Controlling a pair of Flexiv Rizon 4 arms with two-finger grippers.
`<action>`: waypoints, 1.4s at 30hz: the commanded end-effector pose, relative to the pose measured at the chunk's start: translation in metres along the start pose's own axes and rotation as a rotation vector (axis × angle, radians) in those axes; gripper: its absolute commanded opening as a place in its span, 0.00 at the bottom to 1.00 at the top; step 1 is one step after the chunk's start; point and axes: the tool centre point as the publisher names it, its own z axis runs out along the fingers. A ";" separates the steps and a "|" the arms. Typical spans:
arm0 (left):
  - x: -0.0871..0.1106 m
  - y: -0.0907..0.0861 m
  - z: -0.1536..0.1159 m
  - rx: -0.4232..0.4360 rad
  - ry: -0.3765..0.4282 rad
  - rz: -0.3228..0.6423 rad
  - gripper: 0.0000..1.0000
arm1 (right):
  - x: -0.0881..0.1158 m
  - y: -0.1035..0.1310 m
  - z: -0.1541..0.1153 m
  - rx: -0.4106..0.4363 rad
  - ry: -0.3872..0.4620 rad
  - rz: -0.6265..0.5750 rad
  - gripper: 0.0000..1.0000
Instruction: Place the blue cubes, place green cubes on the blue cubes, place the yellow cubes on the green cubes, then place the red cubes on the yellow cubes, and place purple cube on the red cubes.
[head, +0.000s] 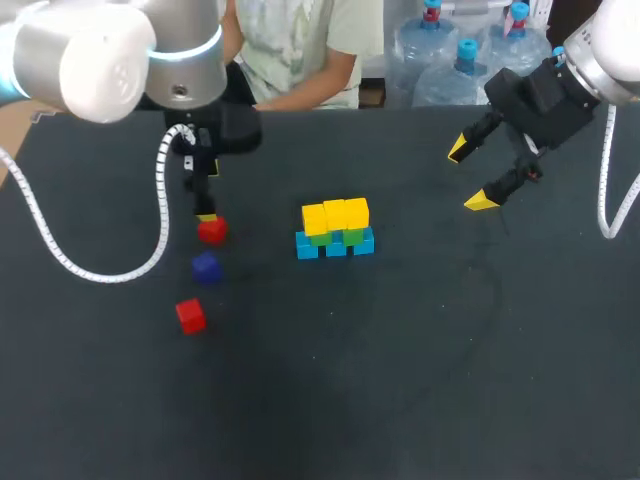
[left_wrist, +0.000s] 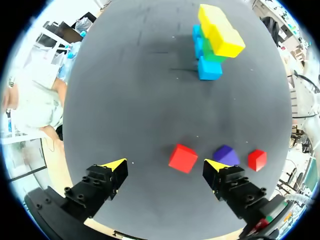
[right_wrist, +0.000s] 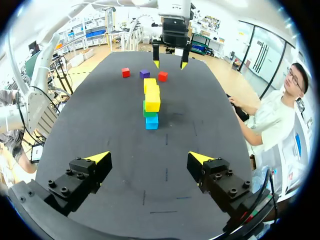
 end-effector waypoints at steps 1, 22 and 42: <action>0.001 0.012 0.011 0.033 0.008 -0.010 1.00 | 0.000 0.000 0.000 0.000 -0.001 -0.001 1.00; 0.011 -0.004 0.033 0.022 -0.015 0.005 1.00 | 0.000 0.000 0.000 0.000 -0.001 -0.001 1.00; 0.000 -0.004 0.000 -0.068 0.007 0.038 1.00 | 0.000 0.000 0.000 0.000 -0.001 -0.001 1.00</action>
